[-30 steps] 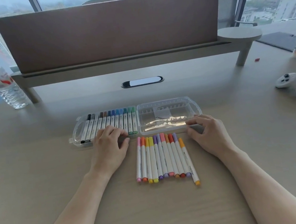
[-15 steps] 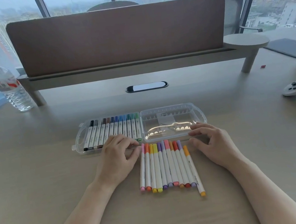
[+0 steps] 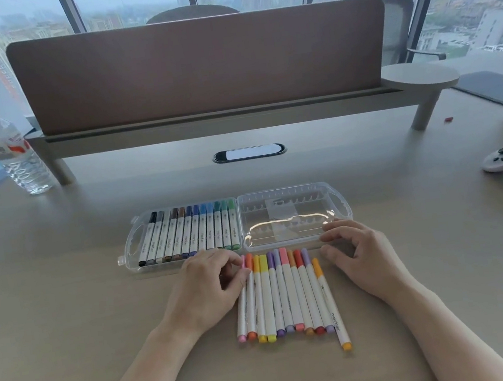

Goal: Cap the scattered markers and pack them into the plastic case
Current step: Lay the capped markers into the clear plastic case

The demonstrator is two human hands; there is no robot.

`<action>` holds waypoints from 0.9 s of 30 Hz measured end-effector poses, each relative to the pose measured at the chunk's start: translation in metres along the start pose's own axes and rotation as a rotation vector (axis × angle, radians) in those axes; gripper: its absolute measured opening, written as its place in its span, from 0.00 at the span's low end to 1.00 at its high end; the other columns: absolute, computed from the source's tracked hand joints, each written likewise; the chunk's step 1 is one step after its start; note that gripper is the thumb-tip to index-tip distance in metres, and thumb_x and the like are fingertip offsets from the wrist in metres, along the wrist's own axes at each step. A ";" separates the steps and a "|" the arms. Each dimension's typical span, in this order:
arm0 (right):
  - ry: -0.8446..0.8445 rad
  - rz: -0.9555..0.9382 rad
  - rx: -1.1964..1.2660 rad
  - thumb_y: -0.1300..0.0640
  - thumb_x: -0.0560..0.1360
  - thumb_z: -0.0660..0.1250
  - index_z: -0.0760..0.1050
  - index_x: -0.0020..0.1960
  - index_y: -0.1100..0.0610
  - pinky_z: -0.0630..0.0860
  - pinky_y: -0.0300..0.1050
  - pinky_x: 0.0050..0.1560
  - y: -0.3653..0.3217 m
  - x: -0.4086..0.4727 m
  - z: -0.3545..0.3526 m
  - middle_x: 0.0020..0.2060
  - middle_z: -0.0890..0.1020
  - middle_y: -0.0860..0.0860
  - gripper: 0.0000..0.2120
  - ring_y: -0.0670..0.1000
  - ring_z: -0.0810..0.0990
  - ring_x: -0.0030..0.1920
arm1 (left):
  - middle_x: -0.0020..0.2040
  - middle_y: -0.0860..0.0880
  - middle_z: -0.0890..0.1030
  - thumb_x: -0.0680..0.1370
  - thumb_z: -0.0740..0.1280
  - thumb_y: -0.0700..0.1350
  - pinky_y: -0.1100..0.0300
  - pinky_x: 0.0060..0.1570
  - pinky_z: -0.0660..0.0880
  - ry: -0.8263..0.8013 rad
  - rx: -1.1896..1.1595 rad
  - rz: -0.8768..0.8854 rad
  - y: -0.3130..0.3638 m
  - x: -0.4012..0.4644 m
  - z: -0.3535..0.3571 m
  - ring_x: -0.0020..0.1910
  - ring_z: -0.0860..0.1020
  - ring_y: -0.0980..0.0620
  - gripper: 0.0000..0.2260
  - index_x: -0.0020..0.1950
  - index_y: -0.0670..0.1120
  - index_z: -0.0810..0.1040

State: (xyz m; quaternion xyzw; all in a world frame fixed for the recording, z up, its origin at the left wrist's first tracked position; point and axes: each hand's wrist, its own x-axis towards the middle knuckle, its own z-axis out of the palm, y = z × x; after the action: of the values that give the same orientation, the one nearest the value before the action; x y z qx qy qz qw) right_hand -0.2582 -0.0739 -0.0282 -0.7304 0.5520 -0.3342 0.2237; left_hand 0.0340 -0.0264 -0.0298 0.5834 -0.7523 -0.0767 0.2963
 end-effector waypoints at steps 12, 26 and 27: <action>0.008 -0.099 -0.022 0.44 0.69 0.76 0.83 0.46 0.43 0.65 0.31 0.58 -0.013 -0.008 0.009 0.53 0.78 0.35 0.07 0.39 0.72 0.61 | 0.43 0.63 0.77 0.72 0.62 0.74 0.66 0.46 0.76 -0.048 -0.002 -0.049 0.003 -0.002 -0.001 0.43 0.76 0.63 0.23 0.57 0.59 0.76; -0.071 -0.092 -0.091 0.42 0.66 0.78 0.79 0.38 0.41 0.62 0.23 0.54 -0.021 -0.012 0.007 0.51 0.75 0.34 0.08 0.34 0.67 0.61 | 0.45 0.66 0.74 0.70 0.61 0.74 0.70 0.47 0.71 -0.063 -0.017 -0.043 0.008 -0.004 -0.007 0.45 0.74 0.66 0.23 0.56 0.61 0.73; -0.076 -0.091 -0.094 0.42 0.66 0.77 0.79 0.37 0.41 0.62 0.24 0.54 -0.021 -0.012 0.007 0.52 0.75 0.34 0.09 0.35 0.66 0.61 | 0.46 0.66 0.73 0.69 0.61 0.75 0.70 0.48 0.70 -0.075 -0.013 -0.043 0.009 -0.005 -0.006 0.46 0.73 0.67 0.24 0.57 0.62 0.72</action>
State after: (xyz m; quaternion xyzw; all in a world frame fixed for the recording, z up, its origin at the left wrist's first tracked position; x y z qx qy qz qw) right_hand -0.2416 -0.0571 -0.0209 -0.7765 0.5246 -0.2898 0.1945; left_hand 0.0307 -0.0181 -0.0227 0.5941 -0.7498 -0.1098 0.2700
